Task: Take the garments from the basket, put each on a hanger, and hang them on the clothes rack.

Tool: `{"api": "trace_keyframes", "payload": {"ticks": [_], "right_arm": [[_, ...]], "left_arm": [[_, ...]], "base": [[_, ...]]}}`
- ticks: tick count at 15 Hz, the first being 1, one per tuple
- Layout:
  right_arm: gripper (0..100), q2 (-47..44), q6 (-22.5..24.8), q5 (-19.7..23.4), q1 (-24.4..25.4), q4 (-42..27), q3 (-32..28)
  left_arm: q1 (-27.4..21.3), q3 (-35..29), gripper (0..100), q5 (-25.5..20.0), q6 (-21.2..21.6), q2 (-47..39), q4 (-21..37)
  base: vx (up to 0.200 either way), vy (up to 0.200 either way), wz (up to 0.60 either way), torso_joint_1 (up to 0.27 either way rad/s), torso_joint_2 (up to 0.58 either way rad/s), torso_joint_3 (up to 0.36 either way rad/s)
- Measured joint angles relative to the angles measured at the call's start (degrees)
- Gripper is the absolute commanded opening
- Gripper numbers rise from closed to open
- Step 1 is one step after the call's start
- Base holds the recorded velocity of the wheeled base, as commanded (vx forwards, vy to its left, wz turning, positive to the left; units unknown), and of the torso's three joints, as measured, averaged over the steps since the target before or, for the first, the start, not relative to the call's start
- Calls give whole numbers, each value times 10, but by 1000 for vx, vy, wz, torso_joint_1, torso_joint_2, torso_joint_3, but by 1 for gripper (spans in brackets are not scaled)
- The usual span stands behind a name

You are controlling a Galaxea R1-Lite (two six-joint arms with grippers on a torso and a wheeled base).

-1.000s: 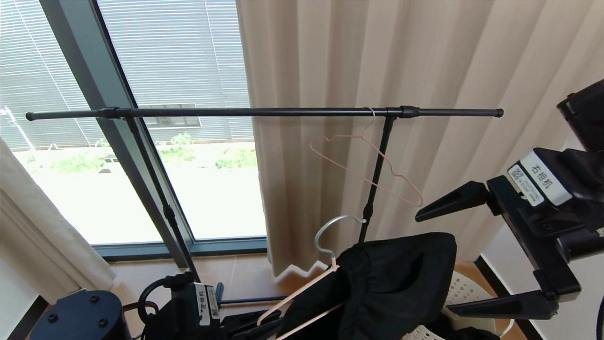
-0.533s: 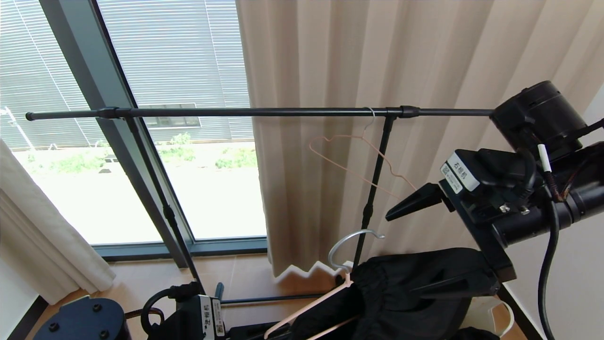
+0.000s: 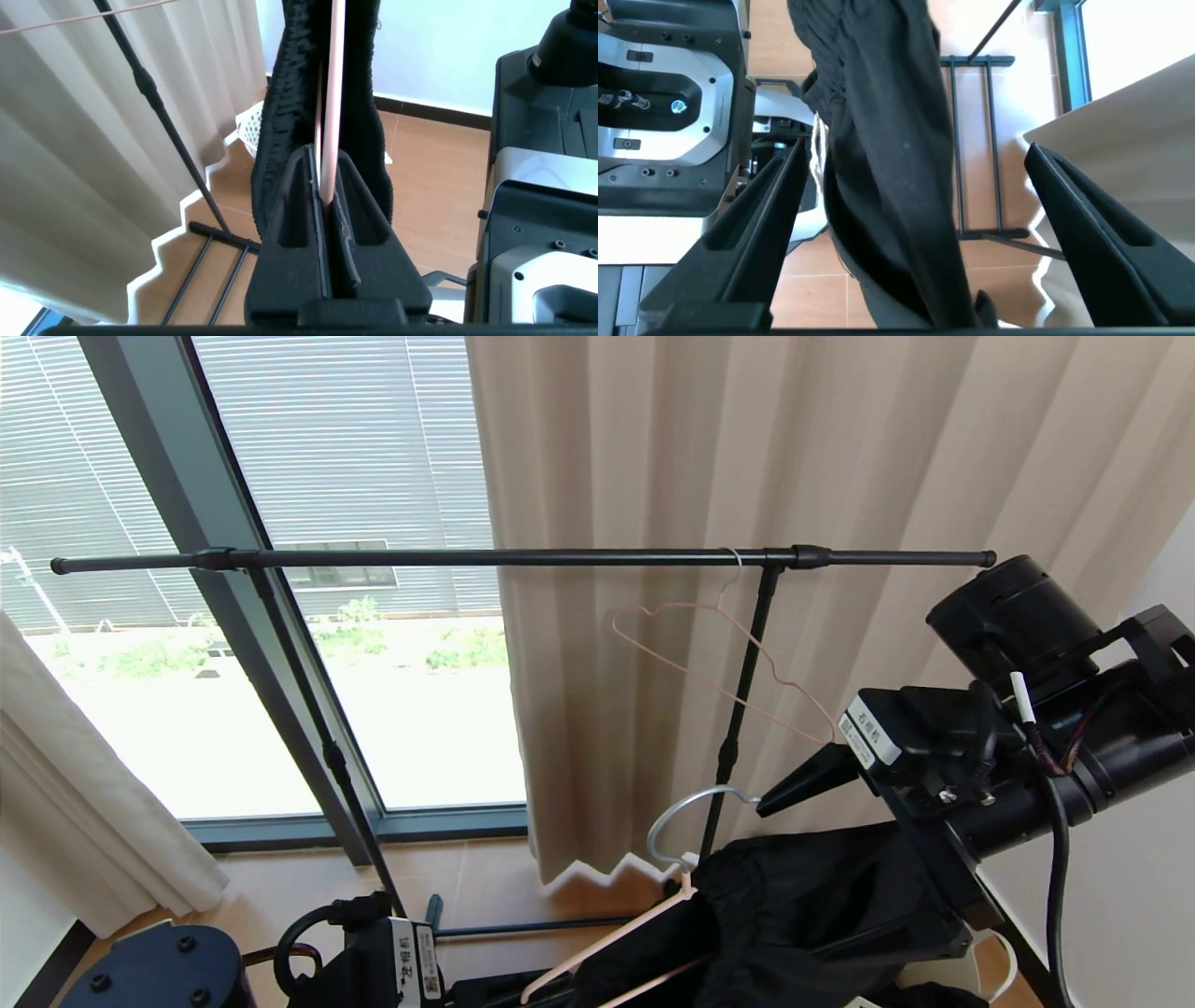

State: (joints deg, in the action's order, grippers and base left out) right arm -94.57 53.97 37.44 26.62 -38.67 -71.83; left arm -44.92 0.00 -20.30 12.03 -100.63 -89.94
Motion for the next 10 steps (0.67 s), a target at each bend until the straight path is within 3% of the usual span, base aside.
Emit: {"api": "trace_keyframes", "payload": {"ticks": [9, 10], "right_arm": [[100, -20, -2, 0, 2, 3, -19], [0, -22, -2, 0, 3, 3, -20]], "left_arm": [[-2, 0, 0, -1, 0, 1, 0], [-2, 0, 0, -1, 1, 1, 0]], "base": [[0, 0, 0, 0, 0, 0], [0, 0, 0, 0, 0, 0]]}}
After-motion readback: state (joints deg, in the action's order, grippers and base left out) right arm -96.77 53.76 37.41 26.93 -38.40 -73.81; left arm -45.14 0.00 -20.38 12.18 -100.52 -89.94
